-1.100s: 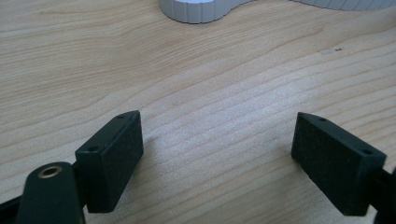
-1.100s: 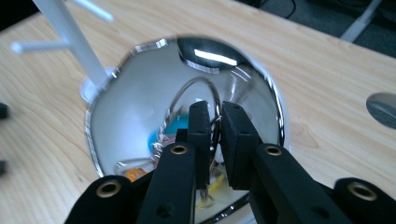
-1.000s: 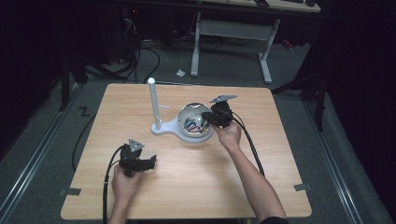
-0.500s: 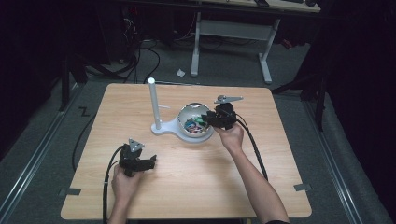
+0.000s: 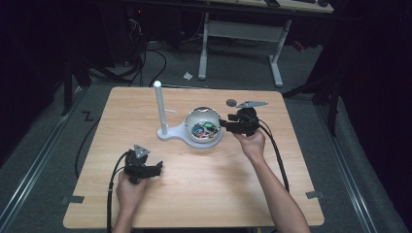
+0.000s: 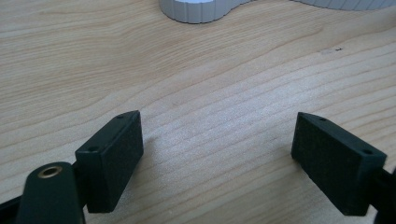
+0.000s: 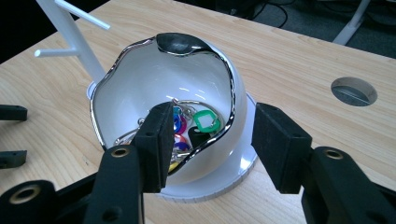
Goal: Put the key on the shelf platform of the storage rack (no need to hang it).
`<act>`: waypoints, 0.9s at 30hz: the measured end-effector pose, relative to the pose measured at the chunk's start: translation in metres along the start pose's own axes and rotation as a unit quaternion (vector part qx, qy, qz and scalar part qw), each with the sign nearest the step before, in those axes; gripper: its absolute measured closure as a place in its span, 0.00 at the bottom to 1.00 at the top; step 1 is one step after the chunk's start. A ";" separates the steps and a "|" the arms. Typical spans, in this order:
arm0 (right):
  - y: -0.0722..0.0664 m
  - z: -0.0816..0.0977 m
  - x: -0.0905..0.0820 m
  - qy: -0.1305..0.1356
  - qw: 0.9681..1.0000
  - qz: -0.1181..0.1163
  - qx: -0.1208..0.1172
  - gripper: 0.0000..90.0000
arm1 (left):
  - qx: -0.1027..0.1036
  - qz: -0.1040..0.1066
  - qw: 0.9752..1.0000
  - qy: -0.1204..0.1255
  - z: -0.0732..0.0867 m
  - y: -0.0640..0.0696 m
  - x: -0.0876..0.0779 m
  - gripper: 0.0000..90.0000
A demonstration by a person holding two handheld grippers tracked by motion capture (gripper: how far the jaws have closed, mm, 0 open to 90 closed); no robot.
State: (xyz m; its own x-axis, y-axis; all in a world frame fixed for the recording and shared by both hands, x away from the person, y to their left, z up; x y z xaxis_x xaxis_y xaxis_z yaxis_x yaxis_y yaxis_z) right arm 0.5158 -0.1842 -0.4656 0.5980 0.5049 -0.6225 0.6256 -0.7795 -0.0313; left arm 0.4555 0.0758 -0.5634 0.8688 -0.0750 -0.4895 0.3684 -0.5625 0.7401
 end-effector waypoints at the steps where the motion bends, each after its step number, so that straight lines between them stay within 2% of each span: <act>1: 0.000 0.000 -0.001 0.000 1.000 0.000 0.001 0.54 | 0.000 0.000 1.000 0.000 0.000 0.000 0.000 0.19; 5: 0.002 0.004 -0.008 0.013 1.000 0.004 0.006 0.54 | -0.002 -0.001 1.000 0.000 0.000 0.000 0.000 0.19; 9: 0.006 0.009 -0.014 0.005 1.000 0.007 0.010 0.53 | -0.001 0.000 1.000 0.000 0.000 0.000 0.000 0.19; 17: 0.007 0.011 -0.031 0.012 1.000 0.009 0.006 0.53 | -0.001 0.000 1.000 0.000 0.000 0.000 0.000 0.19; 19: 0.009 0.016 -0.037 0.018 1.000 0.013 0.010 0.53 | 0.000 0.000 1.000 0.000 0.000 0.000 0.000 0.19; 23: 0.013 0.025 -0.046 0.012 1.000 0.015 0.021 0.52 | 0.000 0.000 1.000 0.000 0.000 0.000 0.000 0.19; 27: 0.012 0.031 -0.053 0.010 1.000 0.016 0.016 0.52 | 0.000 0.000 1.000 0.000 0.000 0.000 0.000 0.19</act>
State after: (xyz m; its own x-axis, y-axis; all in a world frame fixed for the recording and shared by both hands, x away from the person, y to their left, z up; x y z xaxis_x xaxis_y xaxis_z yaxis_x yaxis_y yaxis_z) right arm 0.4764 -0.2317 -0.4573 0.6279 0.4862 -0.6077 0.5890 -0.8072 -0.0372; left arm 0.4556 0.0757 -0.5633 0.8688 -0.0742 -0.4895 0.3691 -0.5619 0.7403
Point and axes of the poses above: each handheld gripper's, and its own axes: x roughly forward along the jaws, z roughly out of its underside, y roughly to its right, the point moved 7 cm from there along x, roughly forward along the jaws, and after that the axes turned 8 degrees about -x, right-handed, at the moved point
